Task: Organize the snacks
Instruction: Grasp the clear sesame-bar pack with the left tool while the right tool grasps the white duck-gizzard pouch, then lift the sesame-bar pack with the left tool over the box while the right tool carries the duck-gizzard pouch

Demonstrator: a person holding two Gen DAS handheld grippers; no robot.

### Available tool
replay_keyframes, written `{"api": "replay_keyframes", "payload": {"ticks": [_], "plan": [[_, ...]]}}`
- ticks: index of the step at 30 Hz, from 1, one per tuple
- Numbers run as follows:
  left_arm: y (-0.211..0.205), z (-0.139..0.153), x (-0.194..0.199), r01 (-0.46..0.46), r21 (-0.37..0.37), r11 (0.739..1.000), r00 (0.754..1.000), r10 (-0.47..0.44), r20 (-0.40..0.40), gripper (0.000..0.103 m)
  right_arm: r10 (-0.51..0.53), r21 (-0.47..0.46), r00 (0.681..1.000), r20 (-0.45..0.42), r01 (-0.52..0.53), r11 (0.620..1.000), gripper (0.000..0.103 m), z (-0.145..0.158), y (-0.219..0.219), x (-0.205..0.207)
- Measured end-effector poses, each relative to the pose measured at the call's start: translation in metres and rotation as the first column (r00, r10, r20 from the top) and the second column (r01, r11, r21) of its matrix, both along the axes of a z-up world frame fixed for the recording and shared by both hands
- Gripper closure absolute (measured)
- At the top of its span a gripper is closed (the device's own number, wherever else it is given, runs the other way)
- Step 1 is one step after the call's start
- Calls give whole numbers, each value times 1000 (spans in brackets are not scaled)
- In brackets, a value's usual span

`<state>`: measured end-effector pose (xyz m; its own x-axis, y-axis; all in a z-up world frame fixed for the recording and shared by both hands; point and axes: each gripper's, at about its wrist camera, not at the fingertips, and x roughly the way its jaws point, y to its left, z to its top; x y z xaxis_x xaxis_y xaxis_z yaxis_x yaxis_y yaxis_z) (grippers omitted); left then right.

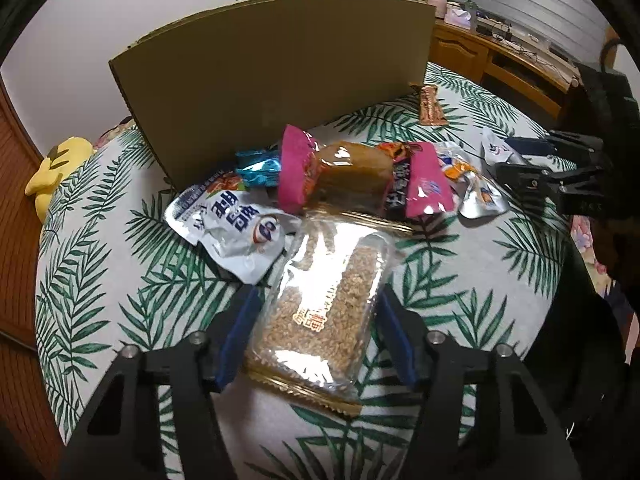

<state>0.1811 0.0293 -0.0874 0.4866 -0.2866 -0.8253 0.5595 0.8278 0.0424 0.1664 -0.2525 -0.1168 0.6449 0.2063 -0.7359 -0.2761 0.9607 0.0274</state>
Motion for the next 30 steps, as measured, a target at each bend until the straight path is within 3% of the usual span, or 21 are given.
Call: {"api": "replay_keyframes", "payload": {"ticks": [5, 10, 15, 19, 30], "plan": [[-1, 1, -9, 4, 0, 1000, 1000, -4, 2, 49, 21, 3, 1000, -16, -21, 1000, 43, 1, -3, -3], [-3, -1, -1, -21, -12, 1000, 1000, 20, -14, 40, 27, -18, 999, -18, -27, 999, 42, 0, -1, -2], [-5, -2, 3, -30, -28, 999, 999, 30, -13, 40, 36, -38, 999, -20, -36, 999, 40, -1, 2, 1], [-5, -2, -1, -16, -55, 998, 1000, 16, -10, 56, 35, -37, 999, -22, -36, 999, 40, -1, 3, 1], [10, 3, -19, -91, -166, 982, 995, 96, 23, 60, 52, 18, 998, -33, -51, 999, 48, 2, -6, 1]]}}
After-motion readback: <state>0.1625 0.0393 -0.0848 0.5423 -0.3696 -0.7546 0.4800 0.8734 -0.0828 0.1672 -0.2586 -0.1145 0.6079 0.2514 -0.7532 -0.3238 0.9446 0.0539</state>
